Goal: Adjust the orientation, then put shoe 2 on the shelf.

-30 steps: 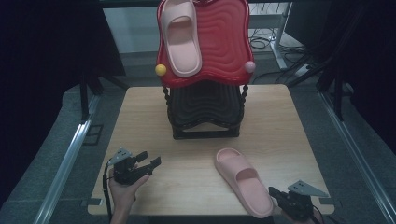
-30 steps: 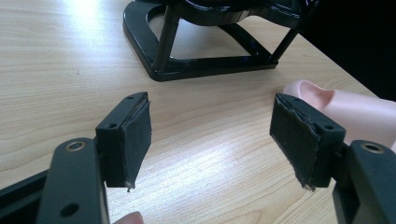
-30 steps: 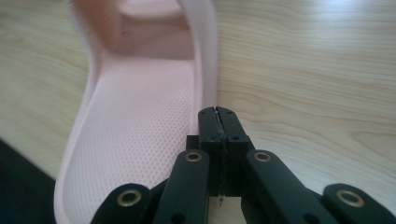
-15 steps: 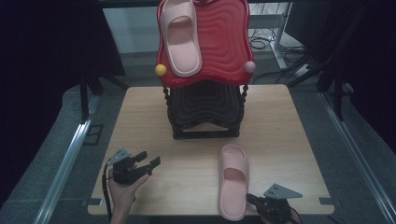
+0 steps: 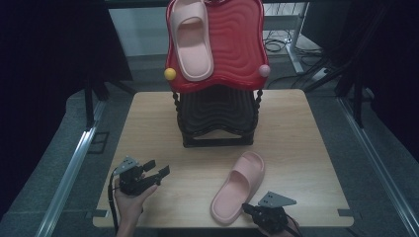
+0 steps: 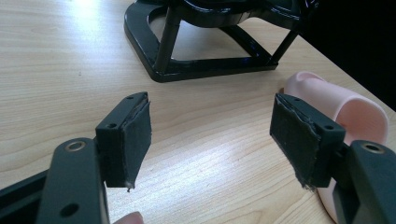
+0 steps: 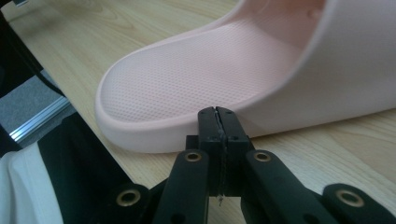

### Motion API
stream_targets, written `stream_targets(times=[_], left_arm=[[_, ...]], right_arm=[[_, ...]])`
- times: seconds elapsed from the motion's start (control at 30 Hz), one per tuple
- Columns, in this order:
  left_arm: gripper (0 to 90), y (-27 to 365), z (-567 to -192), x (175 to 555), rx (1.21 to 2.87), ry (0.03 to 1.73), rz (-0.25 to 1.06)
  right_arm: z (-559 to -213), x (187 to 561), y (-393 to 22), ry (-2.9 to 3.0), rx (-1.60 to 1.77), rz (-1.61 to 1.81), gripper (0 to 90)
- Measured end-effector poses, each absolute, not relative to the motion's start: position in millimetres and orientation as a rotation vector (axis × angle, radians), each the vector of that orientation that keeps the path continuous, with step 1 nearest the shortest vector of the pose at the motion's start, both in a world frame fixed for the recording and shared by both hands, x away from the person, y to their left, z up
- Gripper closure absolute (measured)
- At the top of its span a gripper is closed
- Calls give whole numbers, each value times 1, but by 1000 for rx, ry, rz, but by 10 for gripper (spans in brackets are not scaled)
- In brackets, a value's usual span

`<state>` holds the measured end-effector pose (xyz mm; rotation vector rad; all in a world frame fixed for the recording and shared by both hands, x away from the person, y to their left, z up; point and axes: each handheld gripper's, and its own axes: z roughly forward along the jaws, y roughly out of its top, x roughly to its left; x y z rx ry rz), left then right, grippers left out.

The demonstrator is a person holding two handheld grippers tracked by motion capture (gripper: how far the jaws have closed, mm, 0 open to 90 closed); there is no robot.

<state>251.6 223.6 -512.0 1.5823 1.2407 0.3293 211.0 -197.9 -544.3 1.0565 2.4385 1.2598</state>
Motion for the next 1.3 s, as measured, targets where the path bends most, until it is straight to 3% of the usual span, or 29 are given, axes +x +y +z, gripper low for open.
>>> stream_targets(times=[0.2,0.57,0.67,0.8,0.9,1.07,1.3], left_arm=[[293,223,-512,251,1583,1235,329],[288,207,-515,253,1625,1211,299],[289,202,-517,254,1630,1206,296],[290,188,-521,254,1662,1192,293],[290,174,-523,254,1693,1179,279],[290,150,-524,256,1734,1147,259],[312,120,-522,261,1757,1099,272]], right_arm=[[-542,208,-214,2374,1078,1309,898],[-537,237,-286,2113,1303,1293,885],[-537,241,-305,2045,1351,1300,814],[-538,245,-319,1968,1401,1290,598],[-538,246,-324,1943,1428,1297,534],[-539,245,-328,1915,1436,1308,469],[-538,243,-341,1853,1472,1314,447]])
